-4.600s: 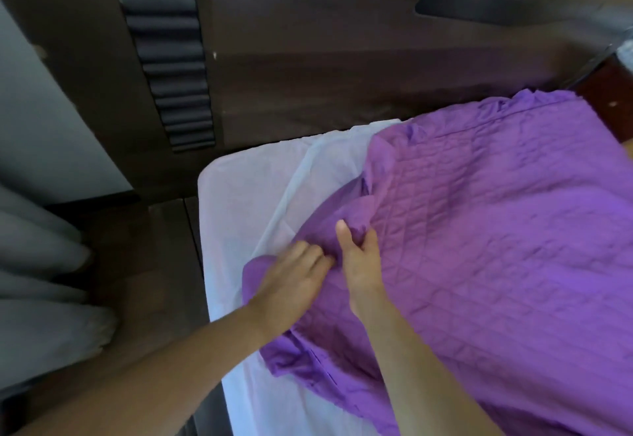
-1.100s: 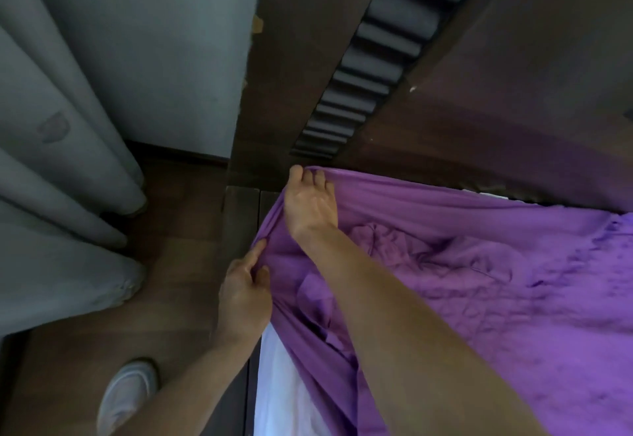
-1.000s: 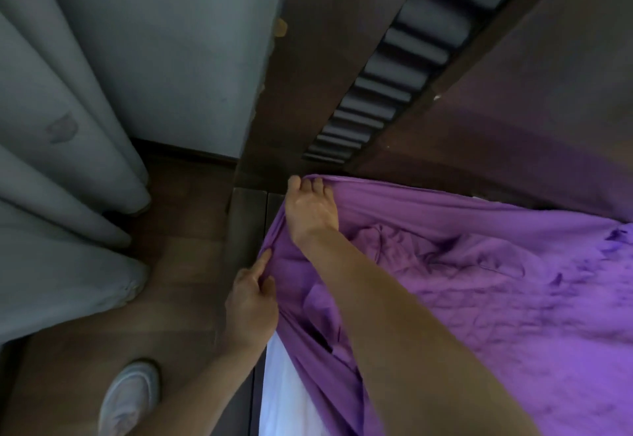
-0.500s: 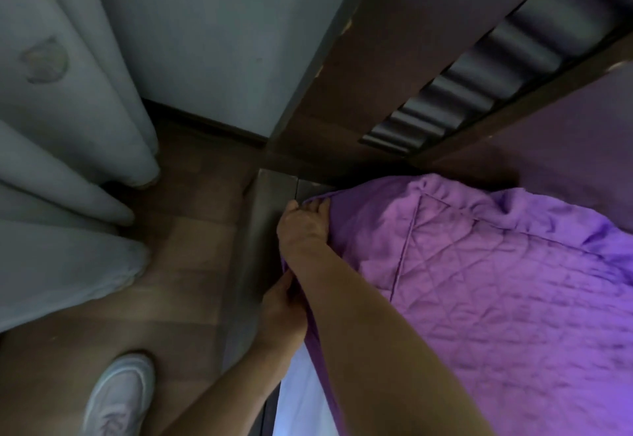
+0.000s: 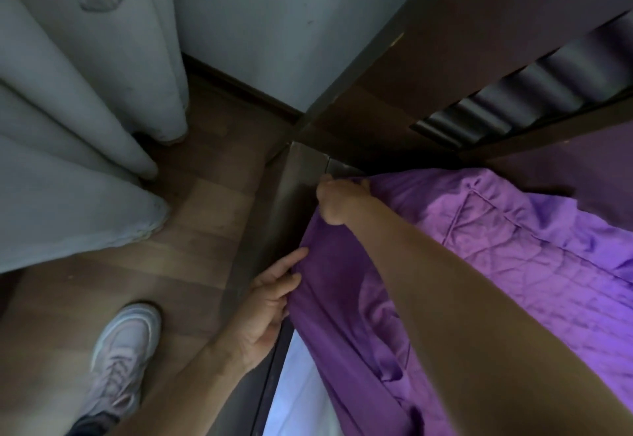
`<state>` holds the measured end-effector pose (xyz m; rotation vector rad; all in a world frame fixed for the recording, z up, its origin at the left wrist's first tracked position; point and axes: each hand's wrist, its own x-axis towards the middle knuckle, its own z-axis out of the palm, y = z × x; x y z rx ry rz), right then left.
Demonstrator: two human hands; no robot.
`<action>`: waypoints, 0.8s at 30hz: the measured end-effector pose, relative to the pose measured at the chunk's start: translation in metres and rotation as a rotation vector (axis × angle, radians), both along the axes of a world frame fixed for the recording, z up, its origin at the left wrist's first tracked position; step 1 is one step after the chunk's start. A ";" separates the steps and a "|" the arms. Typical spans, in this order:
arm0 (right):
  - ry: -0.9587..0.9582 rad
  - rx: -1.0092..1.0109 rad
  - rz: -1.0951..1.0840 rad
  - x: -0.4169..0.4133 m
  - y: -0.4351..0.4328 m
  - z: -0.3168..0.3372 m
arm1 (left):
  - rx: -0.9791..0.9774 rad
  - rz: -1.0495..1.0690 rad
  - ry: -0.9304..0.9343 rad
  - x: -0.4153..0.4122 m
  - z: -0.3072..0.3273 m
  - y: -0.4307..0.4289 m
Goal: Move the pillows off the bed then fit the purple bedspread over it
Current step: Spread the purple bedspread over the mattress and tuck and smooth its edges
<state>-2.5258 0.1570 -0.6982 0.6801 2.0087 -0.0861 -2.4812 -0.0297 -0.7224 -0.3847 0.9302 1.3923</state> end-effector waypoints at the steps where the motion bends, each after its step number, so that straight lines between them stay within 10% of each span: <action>1: -0.002 0.009 0.006 0.003 -0.001 0.000 | -0.009 -0.034 0.035 0.000 -0.002 -0.004; 10: 0.151 0.059 -0.069 -0.001 -0.034 -0.048 | -0.278 -0.466 1.050 -0.024 -0.043 -0.024; 24: 0.054 0.098 -0.019 0.027 -0.039 -0.043 | -0.167 -0.622 0.638 0.000 -0.051 -0.002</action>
